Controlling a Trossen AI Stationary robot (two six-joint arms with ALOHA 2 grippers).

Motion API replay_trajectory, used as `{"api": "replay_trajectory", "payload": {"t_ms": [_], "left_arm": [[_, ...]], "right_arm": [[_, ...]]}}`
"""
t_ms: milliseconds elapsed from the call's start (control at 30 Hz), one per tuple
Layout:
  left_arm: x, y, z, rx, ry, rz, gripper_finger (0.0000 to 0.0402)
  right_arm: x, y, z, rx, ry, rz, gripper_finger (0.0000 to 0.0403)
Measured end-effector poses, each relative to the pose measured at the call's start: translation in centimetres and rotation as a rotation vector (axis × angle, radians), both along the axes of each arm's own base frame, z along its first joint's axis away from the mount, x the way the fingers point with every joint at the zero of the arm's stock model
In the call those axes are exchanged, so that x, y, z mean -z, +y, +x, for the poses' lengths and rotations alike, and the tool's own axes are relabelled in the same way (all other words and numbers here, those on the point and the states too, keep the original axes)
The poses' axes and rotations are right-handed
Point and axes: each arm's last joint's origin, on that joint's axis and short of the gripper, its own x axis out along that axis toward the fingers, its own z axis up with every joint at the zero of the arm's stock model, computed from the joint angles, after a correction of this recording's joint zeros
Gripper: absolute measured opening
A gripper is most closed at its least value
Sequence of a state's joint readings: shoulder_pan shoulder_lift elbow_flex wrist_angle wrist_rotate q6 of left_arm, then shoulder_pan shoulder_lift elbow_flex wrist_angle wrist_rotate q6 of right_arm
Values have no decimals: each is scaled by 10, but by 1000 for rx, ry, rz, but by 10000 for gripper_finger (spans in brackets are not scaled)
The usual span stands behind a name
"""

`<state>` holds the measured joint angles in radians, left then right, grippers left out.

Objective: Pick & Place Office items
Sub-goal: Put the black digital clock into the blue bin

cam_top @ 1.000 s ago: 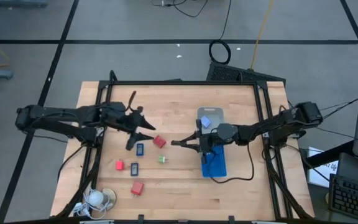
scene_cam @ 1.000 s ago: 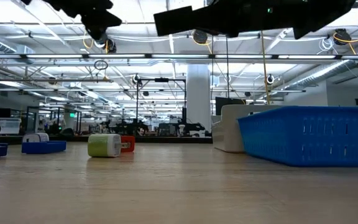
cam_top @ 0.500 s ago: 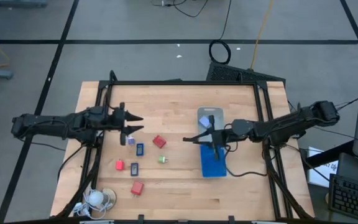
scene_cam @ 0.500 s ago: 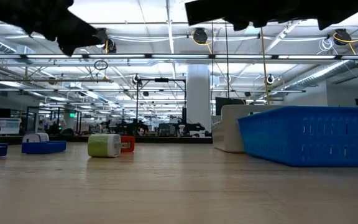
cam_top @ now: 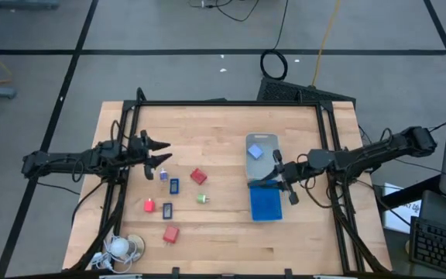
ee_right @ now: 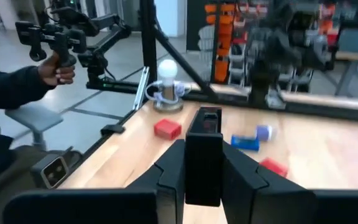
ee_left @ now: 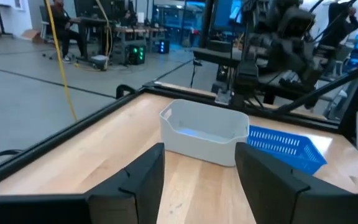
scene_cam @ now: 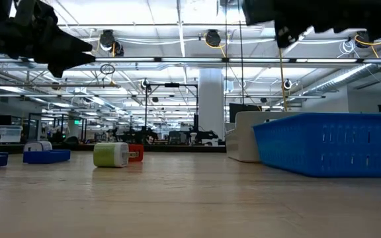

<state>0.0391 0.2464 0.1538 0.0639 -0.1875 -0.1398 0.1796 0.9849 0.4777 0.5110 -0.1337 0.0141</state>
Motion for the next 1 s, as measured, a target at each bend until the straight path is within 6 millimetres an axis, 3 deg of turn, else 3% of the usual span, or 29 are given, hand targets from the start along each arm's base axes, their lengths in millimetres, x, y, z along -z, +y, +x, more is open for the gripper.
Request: {"api": "replay_trajectory", "payload": {"t_ms": [433,667,1000], "left_arm": [[20,1,-1,-32,40,25,211],[20,1,-1,-31,24,20,195],[26,1,-2,-33,73,-13,175]], "right_arm": [[50,-3,-22,13,159,114,58],[60,3,-35,-37,83,141,58],[58,9,-44,-88,68,116,58]]}}
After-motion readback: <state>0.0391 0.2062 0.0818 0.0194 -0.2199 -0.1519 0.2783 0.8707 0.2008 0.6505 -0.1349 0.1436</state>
